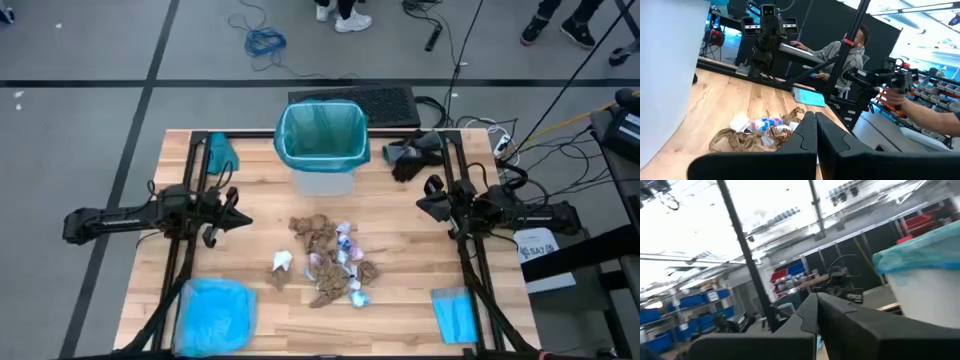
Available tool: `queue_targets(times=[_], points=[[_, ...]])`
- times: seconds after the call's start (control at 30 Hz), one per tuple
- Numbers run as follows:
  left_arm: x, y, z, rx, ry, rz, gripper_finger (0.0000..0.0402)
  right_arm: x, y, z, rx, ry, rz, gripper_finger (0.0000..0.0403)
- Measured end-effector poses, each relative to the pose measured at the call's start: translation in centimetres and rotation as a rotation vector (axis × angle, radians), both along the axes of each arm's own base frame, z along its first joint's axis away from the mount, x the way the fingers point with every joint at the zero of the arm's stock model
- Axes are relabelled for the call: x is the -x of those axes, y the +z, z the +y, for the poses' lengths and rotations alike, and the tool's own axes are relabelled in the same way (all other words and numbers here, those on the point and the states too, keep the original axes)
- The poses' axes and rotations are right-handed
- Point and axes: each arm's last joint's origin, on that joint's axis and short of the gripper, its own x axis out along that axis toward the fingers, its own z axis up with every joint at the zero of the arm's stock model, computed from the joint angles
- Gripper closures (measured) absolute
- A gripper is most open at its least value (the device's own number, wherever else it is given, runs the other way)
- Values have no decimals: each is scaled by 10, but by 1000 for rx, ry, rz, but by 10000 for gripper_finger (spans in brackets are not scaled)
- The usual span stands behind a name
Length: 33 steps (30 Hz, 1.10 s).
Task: Place trash/remove bag and relplace
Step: Put the brown napkin into the trash bin
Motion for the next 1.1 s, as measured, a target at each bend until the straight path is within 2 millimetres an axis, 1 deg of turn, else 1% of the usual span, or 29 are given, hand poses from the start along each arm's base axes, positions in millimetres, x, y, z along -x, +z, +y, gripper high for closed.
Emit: queue_targets(times=[0.47,0.57,0.6,0.7,0.83,0.9,0.97,1.1], points=[[0,-3,0,4,0,26,402,0,0,0,7,14,-1,403],[0,0,0,2,0,18,401,2,6,0,5,14,-12,403],[0,4,0,1,0,9,402,3,10,0,5,13,-23,403],[3,30,-1,-13,-3,-69,401,8,25,0,2,4,-39,403],[12,72,-2,-83,1,-133,402,17,58,-1,10,-31,15,403],[17,94,-3,-130,9,-125,401,22,78,-1,14,-51,54,403],[22,121,-3,-178,36,-124,402,26,101,-1,28,-66,77,403],[33,176,-3,-262,102,-98,402,34,155,-1,80,-90,65,403]])
